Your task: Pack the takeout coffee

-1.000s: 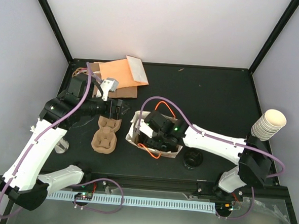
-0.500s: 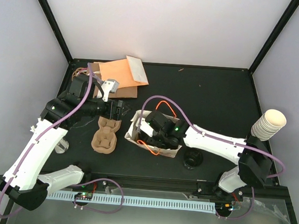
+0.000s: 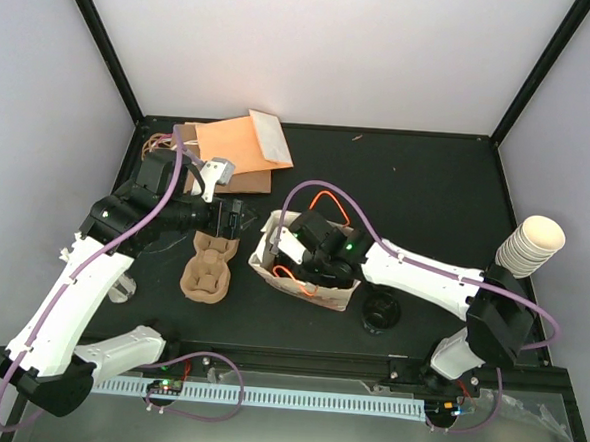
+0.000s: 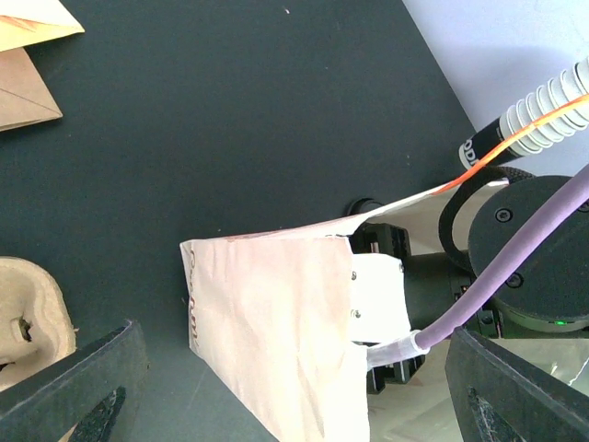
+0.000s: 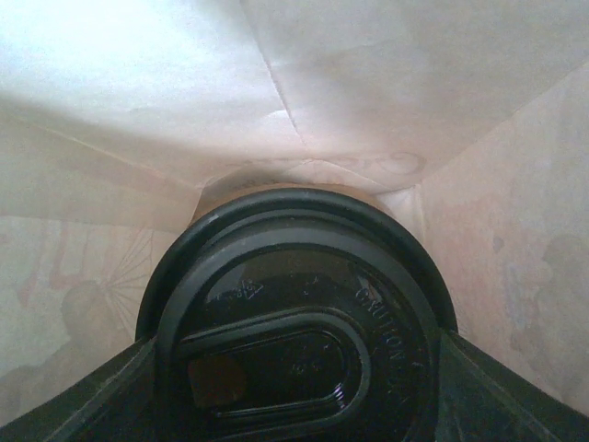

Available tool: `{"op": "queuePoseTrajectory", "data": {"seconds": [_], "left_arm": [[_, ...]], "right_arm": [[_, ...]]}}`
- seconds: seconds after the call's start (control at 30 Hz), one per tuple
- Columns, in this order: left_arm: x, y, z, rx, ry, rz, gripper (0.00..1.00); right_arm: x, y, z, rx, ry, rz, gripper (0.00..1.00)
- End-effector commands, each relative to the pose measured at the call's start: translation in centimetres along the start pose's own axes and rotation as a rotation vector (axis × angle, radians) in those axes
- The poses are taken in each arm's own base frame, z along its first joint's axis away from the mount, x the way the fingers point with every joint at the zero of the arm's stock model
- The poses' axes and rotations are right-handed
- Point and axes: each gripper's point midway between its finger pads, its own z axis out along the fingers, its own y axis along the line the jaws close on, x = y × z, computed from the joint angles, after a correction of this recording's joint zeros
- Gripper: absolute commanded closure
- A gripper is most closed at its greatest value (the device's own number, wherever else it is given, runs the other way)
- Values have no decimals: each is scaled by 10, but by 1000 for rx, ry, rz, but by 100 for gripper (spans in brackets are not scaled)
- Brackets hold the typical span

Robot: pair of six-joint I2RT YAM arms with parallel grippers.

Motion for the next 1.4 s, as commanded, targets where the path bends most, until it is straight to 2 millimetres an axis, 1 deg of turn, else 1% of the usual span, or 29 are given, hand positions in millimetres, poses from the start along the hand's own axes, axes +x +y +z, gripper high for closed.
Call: {"op": "queuePoseTrajectory", "data": {"seconds": [0.0,0.1,0.27,0.43,0.53,0.73,0.8,0.93,1.13,1.37], "left_arm": [[1,-3,-7,13,-14,-10,9],[0,-3,-7,13,-15,-11,9],[0,-4,-7,17,-14,-10,9],[1,-4,-7,17,-10,-10,9],[2,-4,-8,18,-9,-11,9],[4,-6,-8,28,-2,-14,9],[7,-6,-6,37,14,-16,9],[19,-5,3,50,75,-33,9],[30,-5,5,65,108,-44,9],[42,-11,16,93,170,-52,9]], "right_arm": [[78,4,24,42,292,-12,71],[74,5,21,79,272,-30,71],[65,16,18,100,230,-72,71],[68,31,19,22,210,-73,70],[70,35,19,-27,218,-55,70],[76,22,22,-50,244,12,70],[77,21,23,-71,250,29,70],[78,25,26,-103,256,36,69],[80,28,27,-149,272,65,69],[82,19,27,-135,280,96,69]]}}
